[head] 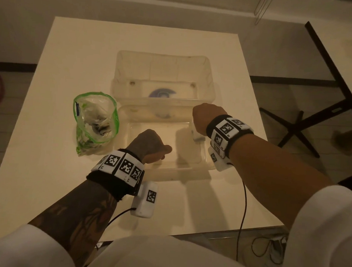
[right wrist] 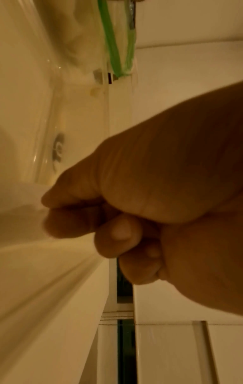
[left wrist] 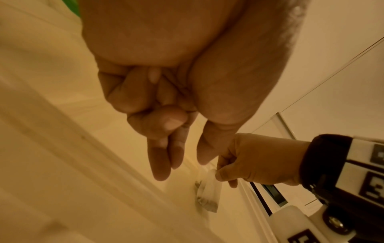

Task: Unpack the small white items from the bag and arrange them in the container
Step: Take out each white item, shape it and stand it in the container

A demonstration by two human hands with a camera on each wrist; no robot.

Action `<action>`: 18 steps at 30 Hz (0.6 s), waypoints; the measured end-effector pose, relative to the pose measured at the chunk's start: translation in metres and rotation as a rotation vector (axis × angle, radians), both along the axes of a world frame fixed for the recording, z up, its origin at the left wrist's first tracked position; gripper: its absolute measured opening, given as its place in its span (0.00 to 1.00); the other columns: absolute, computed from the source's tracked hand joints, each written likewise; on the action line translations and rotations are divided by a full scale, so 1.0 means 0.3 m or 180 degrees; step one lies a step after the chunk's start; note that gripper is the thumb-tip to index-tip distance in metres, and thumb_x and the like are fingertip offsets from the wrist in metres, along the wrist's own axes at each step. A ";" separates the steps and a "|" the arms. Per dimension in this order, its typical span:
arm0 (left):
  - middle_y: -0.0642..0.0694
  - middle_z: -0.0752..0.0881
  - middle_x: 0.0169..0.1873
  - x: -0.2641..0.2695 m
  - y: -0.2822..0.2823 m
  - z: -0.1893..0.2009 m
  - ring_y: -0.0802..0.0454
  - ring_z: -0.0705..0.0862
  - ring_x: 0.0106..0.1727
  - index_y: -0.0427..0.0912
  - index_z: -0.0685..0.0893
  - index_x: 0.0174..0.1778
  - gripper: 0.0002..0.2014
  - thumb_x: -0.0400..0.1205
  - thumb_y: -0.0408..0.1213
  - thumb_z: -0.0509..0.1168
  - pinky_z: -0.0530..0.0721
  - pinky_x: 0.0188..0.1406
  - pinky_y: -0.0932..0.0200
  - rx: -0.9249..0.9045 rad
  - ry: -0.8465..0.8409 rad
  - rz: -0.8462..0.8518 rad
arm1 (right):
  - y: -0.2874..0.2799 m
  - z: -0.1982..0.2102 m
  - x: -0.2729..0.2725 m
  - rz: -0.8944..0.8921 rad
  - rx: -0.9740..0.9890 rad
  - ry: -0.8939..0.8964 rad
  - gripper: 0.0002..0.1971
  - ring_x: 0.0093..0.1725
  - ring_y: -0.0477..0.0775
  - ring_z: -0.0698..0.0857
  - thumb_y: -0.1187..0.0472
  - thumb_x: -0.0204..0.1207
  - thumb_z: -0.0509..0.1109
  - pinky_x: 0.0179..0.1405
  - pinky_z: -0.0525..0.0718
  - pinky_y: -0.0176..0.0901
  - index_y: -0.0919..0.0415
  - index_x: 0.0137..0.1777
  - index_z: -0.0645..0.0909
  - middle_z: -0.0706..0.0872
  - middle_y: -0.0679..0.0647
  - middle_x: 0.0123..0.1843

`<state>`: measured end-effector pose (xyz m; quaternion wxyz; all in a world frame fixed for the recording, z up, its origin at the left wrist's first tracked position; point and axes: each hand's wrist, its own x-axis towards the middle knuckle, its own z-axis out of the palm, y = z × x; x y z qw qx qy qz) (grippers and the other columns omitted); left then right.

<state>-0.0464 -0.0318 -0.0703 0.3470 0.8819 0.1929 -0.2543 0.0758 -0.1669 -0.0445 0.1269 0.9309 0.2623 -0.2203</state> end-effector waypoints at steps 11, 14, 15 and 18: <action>0.43 0.91 0.40 0.002 0.003 0.000 0.51 0.85 0.38 0.32 0.90 0.42 0.14 0.82 0.38 0.65 0.83 0.45 0.55 -0.0092 -0.0103 0.0103 | 0.023 -0.044 -0.002 -0.0008 -0.0205 0.0431 0.04 0.43 0.56 0.81 0.63 0.78 0.68 0.44 0.81 0.45 0.61 0.50 0.80 0.80 0.54 0.41; 0.44 0.91 0.41 -0.001 0.005 0.003 0.49 0.87 0.42 0.33 0.90 0.42 0.14 0.83 0.39 0.65 0.83 0.48 0.54 -0.0086 -0.0089 0.0098 | 0.031 -0.039 -0.002 0.0003 -0.0241 0.0411 0.02 0.43 0.56 0.81 0.63 0.78 0.68 0.43 0.81 0.45 0.59 0.44 0.78 0.78 0.53 0.36; 0.44 0.91 0.40 -0.002 0.007 0.004 0.48 0.87 0.43 0.33 0.90 0.42 0.14 0.83 0.39 0.64 0.83 0.49 0.54 -0.0061 -0.0098 0.0087 | 0.034 -0.038 -0.003 -0.0003 -0.0243 0.0410 0.03 0.42 0.56 0.81 0.63 0.77 0.68 0.43 0.81 0.45 0.59 0.43 0.77 0.77 0.53 0.34; 0.44 0.91 0.41 -0.004 0.018 0.005 0.47 0.88 0.46 0.34 0.90 0.42 0.14 0.83 0.39 0.64 0.84 0.52 0.52 0.0010 -0.0118 0.0108 | 0.040 -0.029 -0.008 -0.0028 -0.0218 0.0406 0.05 0.41 0.56 0.81 0.64 0.77 0.69 0.42 0.81 0.45 0.60 0.41 0.77 0.77 0.52 0.32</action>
